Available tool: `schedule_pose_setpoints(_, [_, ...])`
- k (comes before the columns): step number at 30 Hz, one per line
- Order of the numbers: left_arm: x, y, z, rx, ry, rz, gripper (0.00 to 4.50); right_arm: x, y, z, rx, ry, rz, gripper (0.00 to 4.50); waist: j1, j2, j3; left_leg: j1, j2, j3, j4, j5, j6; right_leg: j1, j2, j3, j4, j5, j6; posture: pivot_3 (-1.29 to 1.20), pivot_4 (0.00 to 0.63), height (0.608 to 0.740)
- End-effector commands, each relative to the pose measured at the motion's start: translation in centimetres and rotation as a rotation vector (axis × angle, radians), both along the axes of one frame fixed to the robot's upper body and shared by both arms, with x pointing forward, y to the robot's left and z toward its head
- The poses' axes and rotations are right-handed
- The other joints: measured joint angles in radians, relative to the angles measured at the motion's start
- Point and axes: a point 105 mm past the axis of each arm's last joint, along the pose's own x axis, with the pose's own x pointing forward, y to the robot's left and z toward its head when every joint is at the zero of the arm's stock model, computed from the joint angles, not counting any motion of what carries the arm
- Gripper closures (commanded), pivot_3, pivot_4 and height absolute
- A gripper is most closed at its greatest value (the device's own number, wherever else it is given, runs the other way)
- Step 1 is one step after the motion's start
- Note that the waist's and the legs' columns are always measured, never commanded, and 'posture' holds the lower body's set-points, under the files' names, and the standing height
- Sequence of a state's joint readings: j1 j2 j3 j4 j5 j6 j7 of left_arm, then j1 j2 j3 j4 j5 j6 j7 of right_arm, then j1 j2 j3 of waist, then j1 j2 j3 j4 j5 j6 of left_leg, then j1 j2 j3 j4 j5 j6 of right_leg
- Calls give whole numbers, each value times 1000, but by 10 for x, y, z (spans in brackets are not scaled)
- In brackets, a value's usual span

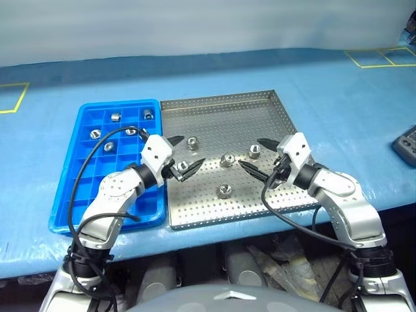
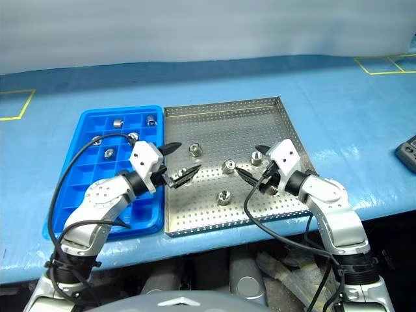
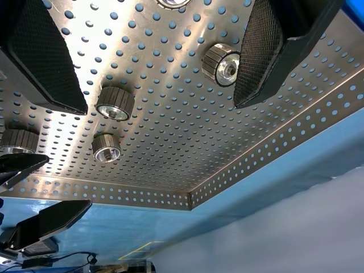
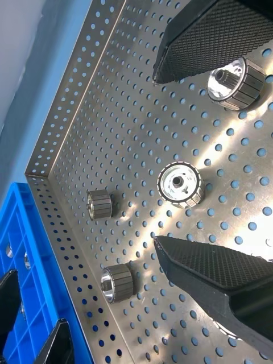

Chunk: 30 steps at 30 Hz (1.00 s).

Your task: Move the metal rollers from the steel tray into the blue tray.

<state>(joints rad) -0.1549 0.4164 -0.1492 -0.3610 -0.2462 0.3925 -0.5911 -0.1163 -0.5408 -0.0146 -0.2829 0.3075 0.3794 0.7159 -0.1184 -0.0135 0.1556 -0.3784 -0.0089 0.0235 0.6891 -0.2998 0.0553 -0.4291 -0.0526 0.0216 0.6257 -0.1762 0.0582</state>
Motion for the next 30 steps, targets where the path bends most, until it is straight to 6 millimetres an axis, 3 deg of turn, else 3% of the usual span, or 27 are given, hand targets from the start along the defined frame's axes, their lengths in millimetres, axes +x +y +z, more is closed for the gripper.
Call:
schedule_pose_setpoints(1, [-6, -8, 12, -20, -45, -44, 0, 1, 2, 12, 0, -42, 13, 15, 0, 0, 0, 0, 0, 0, 0, 0, 0, 0, 0, 0, 0, 0, 0, -216, 150, 740])
schedule_pose_setpoints(17, [-11, -14, 8, -15, -50, -57, 0, 5, 2, 13, -12, -47, 6, 15, 1, 0, 0, 0, 0, 0, 0, 0, 0, 0, 0, 0, 0, 0, 0, -205, 150, 740])
schedule_pose_setpoints(30, [21, -4, 25, -3, -149, 205, 0, 6, 3, 10, -15, -53, -2, 15, 10, 0, 0, 0, 0, 0, 1, 0, 0, 0, 0, 0, 0, 1, 1, -205, 150, 740])
